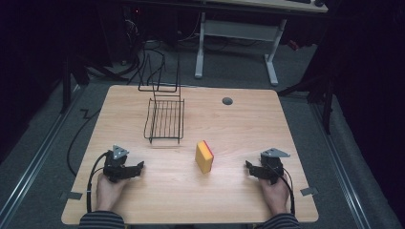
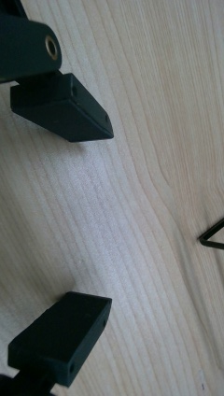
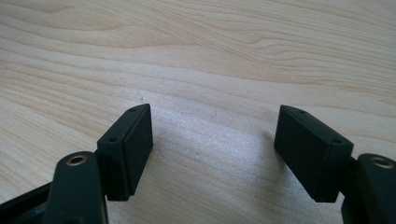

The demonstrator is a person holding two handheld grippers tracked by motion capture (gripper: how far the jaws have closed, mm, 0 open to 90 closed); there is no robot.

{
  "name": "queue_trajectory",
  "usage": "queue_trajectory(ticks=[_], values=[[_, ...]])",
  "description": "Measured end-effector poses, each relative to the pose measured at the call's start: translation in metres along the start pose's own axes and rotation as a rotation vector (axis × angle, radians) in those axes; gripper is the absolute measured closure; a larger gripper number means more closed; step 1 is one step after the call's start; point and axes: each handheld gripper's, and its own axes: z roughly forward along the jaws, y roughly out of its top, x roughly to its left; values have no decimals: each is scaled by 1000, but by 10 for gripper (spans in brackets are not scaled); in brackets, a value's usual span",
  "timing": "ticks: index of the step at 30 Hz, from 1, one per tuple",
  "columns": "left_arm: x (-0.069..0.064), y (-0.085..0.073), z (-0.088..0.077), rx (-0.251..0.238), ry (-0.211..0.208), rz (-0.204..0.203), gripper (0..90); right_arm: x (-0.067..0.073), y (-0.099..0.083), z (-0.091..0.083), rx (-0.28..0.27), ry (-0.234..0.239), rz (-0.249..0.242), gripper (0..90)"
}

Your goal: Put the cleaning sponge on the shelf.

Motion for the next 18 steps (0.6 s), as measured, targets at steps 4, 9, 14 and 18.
queue_trajectory(ticks=[4, 9, 14, 18], values=[[0, 1, 1, 6, -1, 2, 173, 0, 0, 0, 0, 0, 1, 282], [-1, 1, 1, 4, -9, 6, 154, 0, 0, 0, 1, 1, 0, 281], [0, 1, 0, -4, -30, 1, 157, 0, 0, 0, 1, 2, -1, 279], [0, 1, -3, -19, -41, 2, 165, 0, 0, 0, 1, 2, -1, 279]])
